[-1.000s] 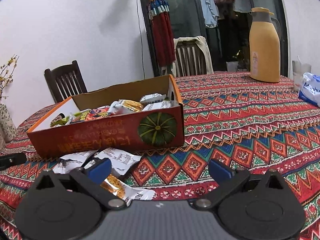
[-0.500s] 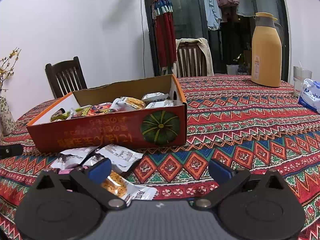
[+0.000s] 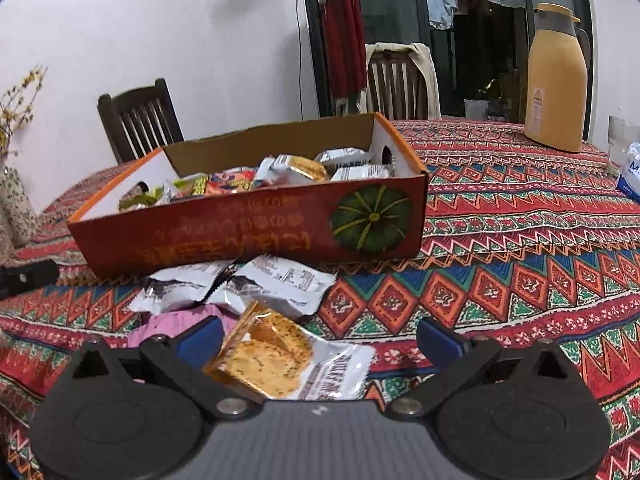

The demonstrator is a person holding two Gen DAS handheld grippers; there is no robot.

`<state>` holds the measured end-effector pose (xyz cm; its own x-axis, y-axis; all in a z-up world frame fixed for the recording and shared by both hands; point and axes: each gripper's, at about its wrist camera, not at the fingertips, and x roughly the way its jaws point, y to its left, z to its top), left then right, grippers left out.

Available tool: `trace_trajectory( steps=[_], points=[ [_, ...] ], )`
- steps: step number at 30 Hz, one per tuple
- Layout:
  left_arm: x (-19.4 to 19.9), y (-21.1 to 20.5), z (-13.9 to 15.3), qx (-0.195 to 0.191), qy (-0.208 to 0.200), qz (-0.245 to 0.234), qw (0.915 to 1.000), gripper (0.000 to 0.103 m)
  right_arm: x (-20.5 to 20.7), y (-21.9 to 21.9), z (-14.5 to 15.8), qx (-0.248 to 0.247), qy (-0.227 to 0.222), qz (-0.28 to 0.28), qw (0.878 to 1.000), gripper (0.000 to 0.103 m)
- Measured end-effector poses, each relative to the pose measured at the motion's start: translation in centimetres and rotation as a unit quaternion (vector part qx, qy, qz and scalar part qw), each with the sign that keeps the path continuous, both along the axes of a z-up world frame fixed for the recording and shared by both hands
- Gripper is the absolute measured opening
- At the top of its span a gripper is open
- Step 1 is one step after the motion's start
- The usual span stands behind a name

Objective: Organize snacks
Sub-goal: 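Move both tools back toward the snack pile, then grasp the cracker packet with the right gripper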

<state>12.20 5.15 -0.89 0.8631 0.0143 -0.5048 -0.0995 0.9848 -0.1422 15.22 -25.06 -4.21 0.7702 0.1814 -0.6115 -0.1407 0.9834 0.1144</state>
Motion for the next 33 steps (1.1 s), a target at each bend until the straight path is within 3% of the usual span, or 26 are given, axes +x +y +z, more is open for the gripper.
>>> trace_trajectory(
  steps=[11,24,26,28,33],
  points=[
    [-0.5,0.3,0.2,-0.011,-0.005,-0.006,0.9999,0.103,-0.4,-0.5,-0.6,-0.077,0.027,-0.019,0.997,0.103],
    [-0.7,0.5,0.3,-0.015,-0.008,0.000,0.9999,0.103,0.1,-0.8,-1.1,-0.061,0.037,-0.011,0.997,0.103],
    [-0.6,0.5,0.2,-0.015,-0.007,0.002,0.9999,0.103,-0.1,-0.7,-1.0,-0.059,0.032,-0.004,0.998,0.097],
    [-0.6,0.5,0.1,-0.014,-0.004,0.003,0.9999,0.103,-0.6,-0.5,-0.8,-0.058,0.022,0.009,0.998,0.079],
    [-0.4,0.4,0.0,-0.011,0.000,0.005,0.9999,0.103,-1.4,0.0,-0.6,-0.060,0.006,0.039,0.997,0.060]
  ],
)
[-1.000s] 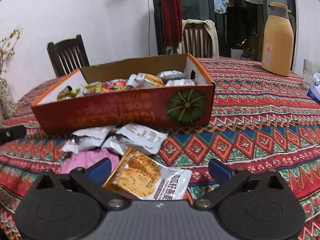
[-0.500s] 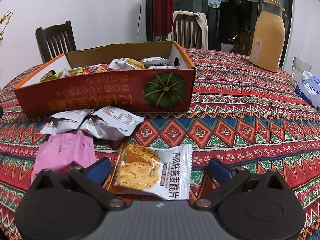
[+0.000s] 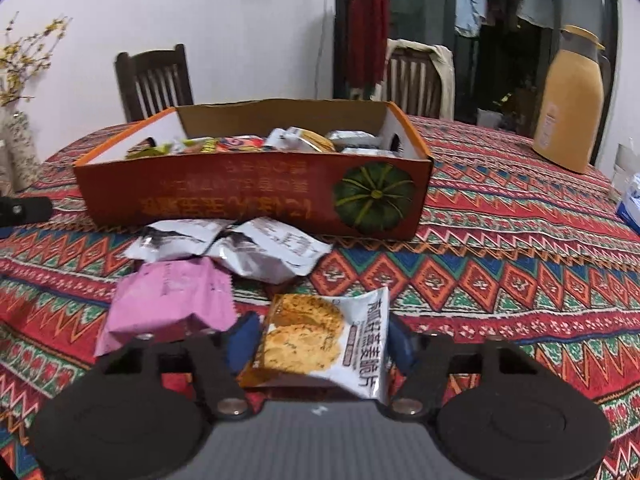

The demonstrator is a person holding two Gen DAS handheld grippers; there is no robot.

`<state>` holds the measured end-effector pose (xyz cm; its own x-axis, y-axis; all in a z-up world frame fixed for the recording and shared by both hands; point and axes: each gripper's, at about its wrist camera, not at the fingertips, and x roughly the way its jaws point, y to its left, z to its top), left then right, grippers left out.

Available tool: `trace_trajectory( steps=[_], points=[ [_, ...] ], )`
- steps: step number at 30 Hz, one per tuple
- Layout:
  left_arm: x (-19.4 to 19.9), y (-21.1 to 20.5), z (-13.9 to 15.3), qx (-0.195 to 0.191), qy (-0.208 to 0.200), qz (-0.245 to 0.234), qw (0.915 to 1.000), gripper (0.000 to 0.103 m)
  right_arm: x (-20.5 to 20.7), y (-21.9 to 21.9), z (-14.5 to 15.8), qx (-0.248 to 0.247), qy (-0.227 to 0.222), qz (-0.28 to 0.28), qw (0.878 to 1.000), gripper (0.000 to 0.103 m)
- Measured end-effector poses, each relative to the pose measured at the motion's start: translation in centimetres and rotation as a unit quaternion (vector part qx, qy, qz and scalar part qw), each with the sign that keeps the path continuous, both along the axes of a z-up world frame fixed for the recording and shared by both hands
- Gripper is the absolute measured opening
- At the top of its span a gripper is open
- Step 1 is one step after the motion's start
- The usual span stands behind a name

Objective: Organize snacks
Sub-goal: 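Grasp the cracker packet with the right gripper, then lower the left gripper onto the pink packet and close it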

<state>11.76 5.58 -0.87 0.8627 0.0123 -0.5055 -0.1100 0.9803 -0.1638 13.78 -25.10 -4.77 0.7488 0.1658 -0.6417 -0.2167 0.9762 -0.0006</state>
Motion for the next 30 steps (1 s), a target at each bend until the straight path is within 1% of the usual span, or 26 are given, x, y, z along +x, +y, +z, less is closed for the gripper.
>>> trace_trajectory(
  steps=[2,3,8,15,19,24,27,30],
  points=[
    [0.1,0.0,0.0,0.001,0.001,0.001,1.0000,0.103,-0.2,0.0,0.1,0.003,-0.004,0.007,1.000,0.051],
    [0.1,0.0,-0.1,0.002,0.002,0.002,1.0000,0.103,-0.3,-0.1,0.1,0.005,-0.006,0.011,1.000,0.050],
    [0.6,-0.1,-0.4,0.007,0.016,0.009,0.9998,0.103,-0.6,-0.8,0.1,0.010,-0.014,0.005,1.000,0.049],
    [1.0,-0.2,-0.7,0.014,0.030,0.016,0.9993,0.103,0.1,-2.9,1.0,0.025,-0.046,-0.017,0.999,0.049],
    [1.4,-0.3,-1.0,0.020,0.039,0.023,0.9988,0.103,1.1,-4.1,1.2,0.046,-0.060,-0.037,0.996,0.050],
    [1.7,-0.4,-1.2,0.031,0.048,0.031,0.9979,0.103,1.6,-5.3,1.0,0.081,-0.082,-0.067,0.991,0.050],
    [1.9,-0.7,-1.3,0.041,0.054,0.036,0.9970,0.103,1.4,-5.7,0.9,0.093,-0.088,-0.066,0.990,0.050],
    [2.3,-1.3,-1.3,0.057,0.071,0.038,0.9951,0.103,1.2,-5.7,0.7,0.095,-0.091,-0.060,0.989,0.050]
  ],
)
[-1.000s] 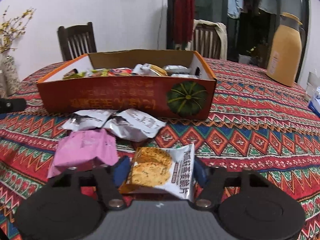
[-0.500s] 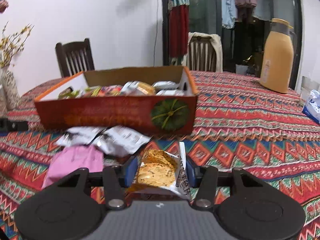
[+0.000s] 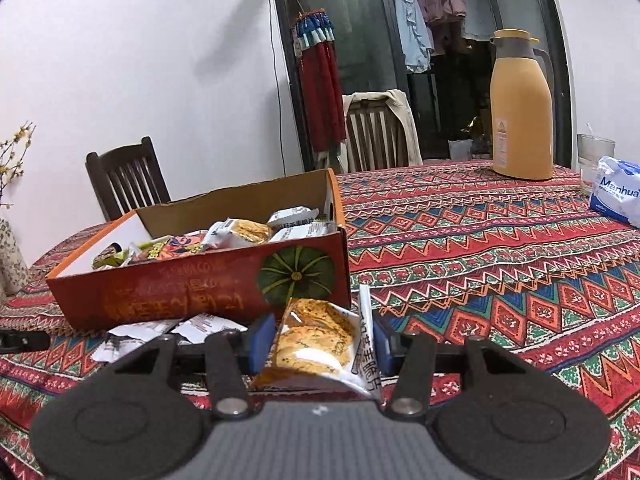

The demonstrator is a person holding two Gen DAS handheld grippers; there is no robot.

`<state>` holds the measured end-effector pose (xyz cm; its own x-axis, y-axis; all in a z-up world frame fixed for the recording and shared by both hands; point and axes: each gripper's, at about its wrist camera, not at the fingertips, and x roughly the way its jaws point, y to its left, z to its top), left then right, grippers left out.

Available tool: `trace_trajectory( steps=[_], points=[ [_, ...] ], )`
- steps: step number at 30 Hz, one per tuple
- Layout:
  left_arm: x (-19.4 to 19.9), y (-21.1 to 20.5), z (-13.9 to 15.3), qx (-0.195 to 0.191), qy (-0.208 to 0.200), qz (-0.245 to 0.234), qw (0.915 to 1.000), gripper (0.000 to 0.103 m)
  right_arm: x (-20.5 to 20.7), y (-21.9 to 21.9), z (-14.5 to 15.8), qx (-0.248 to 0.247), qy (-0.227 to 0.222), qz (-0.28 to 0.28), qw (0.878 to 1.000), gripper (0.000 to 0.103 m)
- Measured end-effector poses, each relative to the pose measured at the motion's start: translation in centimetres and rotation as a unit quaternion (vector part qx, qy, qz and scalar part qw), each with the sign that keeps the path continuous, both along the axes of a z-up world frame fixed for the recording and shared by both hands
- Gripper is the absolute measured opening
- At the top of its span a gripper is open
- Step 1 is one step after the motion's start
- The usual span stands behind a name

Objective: Organize snacks
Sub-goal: 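Lower the left gripper onto the pink packet and close it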

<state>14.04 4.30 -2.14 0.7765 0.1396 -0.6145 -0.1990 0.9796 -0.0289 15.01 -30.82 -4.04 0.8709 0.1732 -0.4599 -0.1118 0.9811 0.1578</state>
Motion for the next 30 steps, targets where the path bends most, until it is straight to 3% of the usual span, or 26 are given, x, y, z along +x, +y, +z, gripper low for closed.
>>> trace_trajectory(
  steps=[2,5,8,14,30],
  points=[
    [0.1,-0.5,0.3,-0.004,0.016,0.002,0.9999,0.103,-0.1,0.1,0.0,0.000,-0.002,0.006,1.000,0.050],
    [-0.1,-1.8,1.3,-0.039,0.030,-0.024,0.9985,0.103,-0.3,0.2,0.1,0.004,-0.003,0.014,1.000,0.051],
    [-0.2,-4.4,2.2,-0.032,0.030,-0.048,0.9979,0.103,-0.3,0.1,0.1,0.009,-0.002,0.017,1.000,0.051],
    [0.7,-9.0,1.9,-0.041,0.066,-0.062,0.9950,0.103,-0.9,0.0,0.3,0.011,-0.013,0.020,1.000,0.051],
    [3.3,-14.2,-0.2,-0.022,0.120,-0.011,0.9925,0.103,-1.9,-0.7,0.7,0.038,-0.035,0.047,0.998,0.051]
  ],
)
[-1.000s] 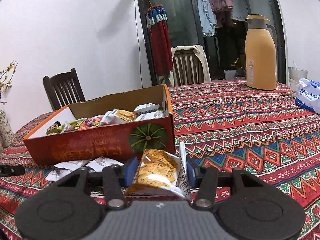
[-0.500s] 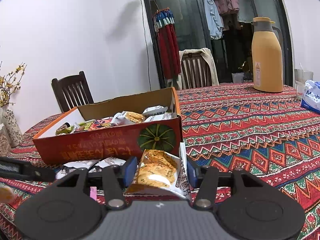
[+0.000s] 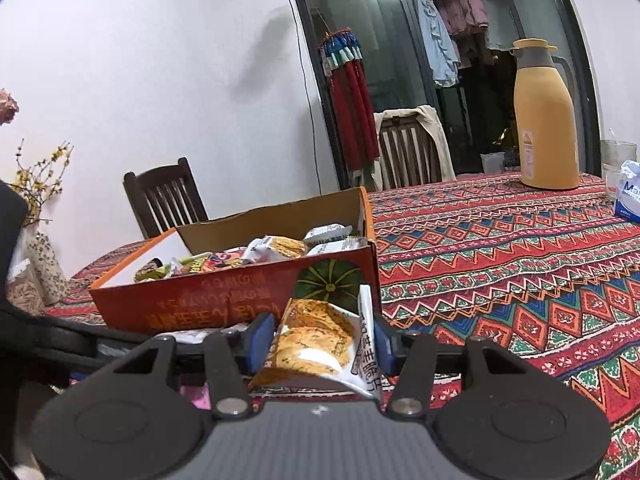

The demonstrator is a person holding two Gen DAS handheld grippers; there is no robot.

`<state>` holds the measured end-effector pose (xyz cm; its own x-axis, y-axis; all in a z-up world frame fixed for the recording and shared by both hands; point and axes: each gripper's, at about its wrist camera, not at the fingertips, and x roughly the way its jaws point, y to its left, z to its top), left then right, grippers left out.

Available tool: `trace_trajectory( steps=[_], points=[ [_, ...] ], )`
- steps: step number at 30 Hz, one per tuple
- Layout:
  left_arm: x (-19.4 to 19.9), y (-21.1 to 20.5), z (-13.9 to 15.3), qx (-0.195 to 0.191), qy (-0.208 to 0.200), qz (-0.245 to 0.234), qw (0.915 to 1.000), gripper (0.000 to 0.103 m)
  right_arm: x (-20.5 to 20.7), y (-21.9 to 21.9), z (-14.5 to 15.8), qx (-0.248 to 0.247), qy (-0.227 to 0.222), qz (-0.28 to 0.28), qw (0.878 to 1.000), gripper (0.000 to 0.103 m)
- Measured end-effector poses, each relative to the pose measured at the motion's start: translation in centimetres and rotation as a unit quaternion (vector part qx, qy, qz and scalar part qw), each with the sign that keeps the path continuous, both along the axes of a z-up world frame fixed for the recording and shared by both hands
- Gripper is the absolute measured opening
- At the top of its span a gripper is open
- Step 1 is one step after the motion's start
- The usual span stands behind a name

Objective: Organize snacks
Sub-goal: 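Lower the left gripper onto the pink packet and close it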

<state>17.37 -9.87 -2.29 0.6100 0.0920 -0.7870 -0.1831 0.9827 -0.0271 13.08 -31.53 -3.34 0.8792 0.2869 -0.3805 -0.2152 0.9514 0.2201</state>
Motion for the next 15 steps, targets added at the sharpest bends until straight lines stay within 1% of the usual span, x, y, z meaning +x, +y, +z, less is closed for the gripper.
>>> trace_trajectory(
  steps=[2,8,11,15],
  points=[
    [0.0,0.2,-0.3,-0.011,0.002,0.006,0.9999,0.103,0.0,0.0,0.0,0.002,0.000,0.002,1.000,0.051],
    [-0.6,0.6,-0.5,-0.016,0.009,0.008,0.9998,0.103,-0.2,-0.1,0.1,0.005,-0.002,0.007,1.000,0.051],
    [-1.3,0.8,-0.5,-0.020,0.010,-0.002,0.9997,0.103,-0.3,-0.1,0.1,0.005,-0.004,0.009,1.000,0.051],
    [-1.8,0.8,-0.7,-0.015,0.005,-0.015,0.9998,0.103,-0.2,0.1,0.1,0.003,-0.004,0.009,1.000,0.051]
  ],
)
